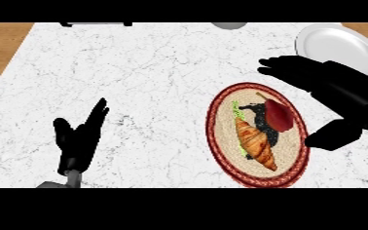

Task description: Pick the croissant from the placemat and place it in the plate

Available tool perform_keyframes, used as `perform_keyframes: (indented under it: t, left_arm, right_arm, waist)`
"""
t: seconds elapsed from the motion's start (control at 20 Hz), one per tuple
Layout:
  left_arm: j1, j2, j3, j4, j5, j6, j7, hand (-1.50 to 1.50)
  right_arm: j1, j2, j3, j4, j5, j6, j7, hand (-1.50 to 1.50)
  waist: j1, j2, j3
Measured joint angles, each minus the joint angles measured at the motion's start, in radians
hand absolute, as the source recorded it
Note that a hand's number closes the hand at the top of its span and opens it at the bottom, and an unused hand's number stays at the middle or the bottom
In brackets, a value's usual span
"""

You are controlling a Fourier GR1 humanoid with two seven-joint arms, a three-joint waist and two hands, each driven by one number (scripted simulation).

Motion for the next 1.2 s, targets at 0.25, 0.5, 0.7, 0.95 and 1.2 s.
perform_keyframes:
  t: [0.25, 0.5, 0.7, 0.95, 1.2]
  left_arm:
    - [-0.007, -0.010, 0.007, -0.002, -0.008, -0.004, 0.012, 0.00]
    - [0.002, -0.022, 0.006, -0.022, -0.031, -0.004, 0.027, 0.00]
    - [0.008, -0.029, 0.020, -0.018, -0.034, -0.025, 0.020, 0.00]
    - [0.000, -0.042, 0.034, -0.015, -0.045, -0.037, 0.032, 0.00]
    - [0.004, -0.062, 0.043, 0.000, -0.070, -0.054, -0.001, 0.00]
  right_arm:
    - [0.032, 0.028, 0.092, -0.113, 0.104, 0.052, 0.161, -1.50]
    - [0.074, 0.104, 0.169, -0.141, 0.237, 0.048, 0.241, -1.50]
    - [0.109, 0.150, 0.217, -0.149, 0.330, 0.056, 0.291, -1.50]
    - [0.158, 0.198, 0.248, -0.124, 0.396, 0.081, 0.302, -1.50]
    - [0.209, 0.239, 0.266, -0.091, 0.462, 0.064, 0.273, -1.50]
  waist:
    - [0.003, 0.002, 0.000]
    - [0.008, 0.004, 0.001]
    - [0.008, 0.004, 0.001]
    - [0.009, 0.004, 0.001]
    - [0.008, 0.004, 0.003]
